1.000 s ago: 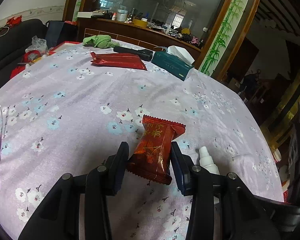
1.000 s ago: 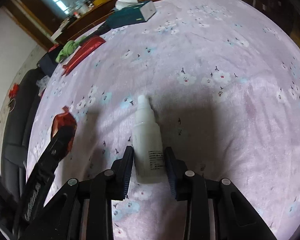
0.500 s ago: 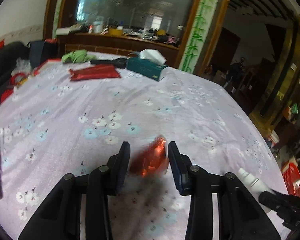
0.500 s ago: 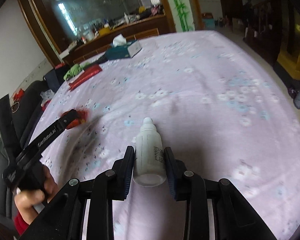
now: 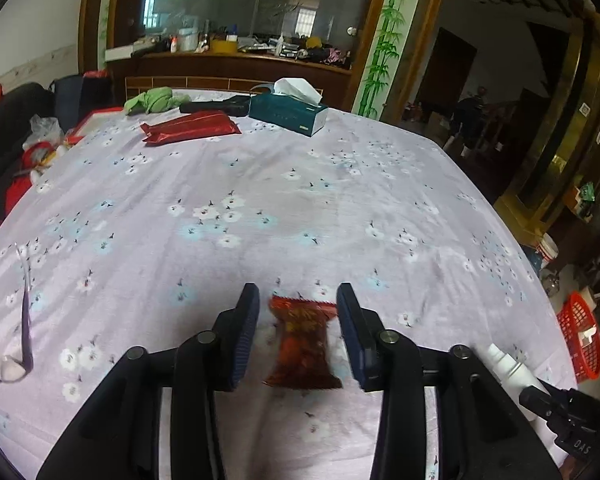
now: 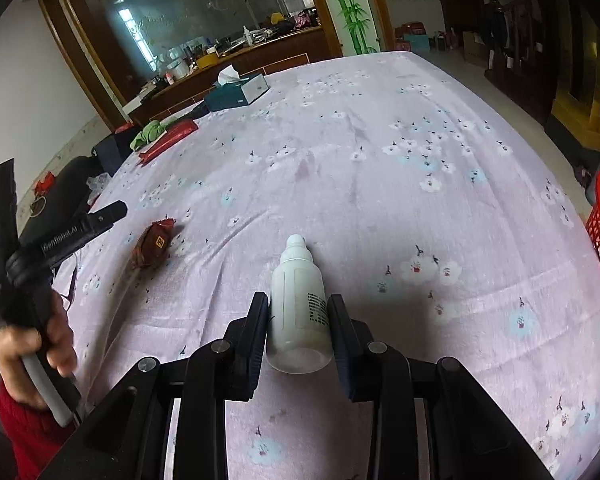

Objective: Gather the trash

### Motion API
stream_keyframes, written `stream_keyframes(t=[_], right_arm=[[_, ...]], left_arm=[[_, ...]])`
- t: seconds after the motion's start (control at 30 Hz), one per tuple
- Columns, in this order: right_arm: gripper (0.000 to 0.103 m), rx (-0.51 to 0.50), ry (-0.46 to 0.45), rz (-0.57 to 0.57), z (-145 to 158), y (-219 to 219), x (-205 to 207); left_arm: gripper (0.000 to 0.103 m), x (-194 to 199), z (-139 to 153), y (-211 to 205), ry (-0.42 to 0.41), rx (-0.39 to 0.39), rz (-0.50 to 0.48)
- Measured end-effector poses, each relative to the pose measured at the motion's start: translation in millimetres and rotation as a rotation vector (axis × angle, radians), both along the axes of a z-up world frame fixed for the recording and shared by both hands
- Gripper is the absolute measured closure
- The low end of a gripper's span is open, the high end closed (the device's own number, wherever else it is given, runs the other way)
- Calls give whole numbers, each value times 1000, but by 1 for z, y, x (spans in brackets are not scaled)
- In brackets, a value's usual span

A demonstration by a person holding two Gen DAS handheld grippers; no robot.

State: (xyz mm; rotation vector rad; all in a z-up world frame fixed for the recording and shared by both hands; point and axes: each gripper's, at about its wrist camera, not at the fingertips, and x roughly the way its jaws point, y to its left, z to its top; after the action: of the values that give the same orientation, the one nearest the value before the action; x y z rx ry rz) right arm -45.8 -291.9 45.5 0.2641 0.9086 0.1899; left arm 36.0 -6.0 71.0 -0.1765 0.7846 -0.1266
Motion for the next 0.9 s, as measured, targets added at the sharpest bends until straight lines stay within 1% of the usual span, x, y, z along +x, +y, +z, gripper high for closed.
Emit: stream_keyframes(t=[0.03, 0.07, 0.17, 0.2, 0.27, 0.37, 0.4, 0.47, 0.5, 0.57, 0.63, 0.8, 0.83, 0.87, 0.9], right_arm=[[71, 7, -3, -1, 1, -2, -1], [71, 15, -5, -1, 1, -3, -2], [71, 30, -18, -1, 3, -5, -4], [71, 34, -19, -1, 3, -5, -4], [71, 45, -16, 1, 1, -6, -5], [71, 52, -14, 5, 0, -7, -7], [71, 55, -17, 6, 1, -8, -8], [71, 56, -25, 6, 4, -9, -11], [71, 56, -29, 5, 5, -10, -12], [71, 54, -37, 1, 6, -11, -14], [71, 54, -44, 0, 8, -12, -16], [71, 52, -63, -7, 9, -12, -21], [71, 51, -67, -9, 8, -13, -20], [71, 48, -71, -11, 8, -13, -21], [71, 44, -76, -13, 8, -12, -23]], left_arm=[[52, 4, 0, 4, 17, -1, 1], [51, 7, -1, 7, 32, -8, 0], [50, 11, -9, 5, 86, -38, -40], [50, 12, -14, 0, 110, -30, -58], [50, 13, -25, -11, 135, 12, -69], [50, 16, -41, -21, 170, 46, -63], [51, 18, -46, -23, 179, 47, -62], [63, 22, -54, -24, 194, 52, -53], [66, 23, -57, -25, 200, 57, -51], [69, 21, -57, -27, 178, 76, -40], [70, 17, -56, -28, 167, 74, -37], [72, -17, -35, -40, 67, 49, -48], [82, -30, -30, -46, 39, 46, -60], [88, -36, -27, -50, 25, 40, -70], [88, -43, -25, -53, 12, 33, -75]])
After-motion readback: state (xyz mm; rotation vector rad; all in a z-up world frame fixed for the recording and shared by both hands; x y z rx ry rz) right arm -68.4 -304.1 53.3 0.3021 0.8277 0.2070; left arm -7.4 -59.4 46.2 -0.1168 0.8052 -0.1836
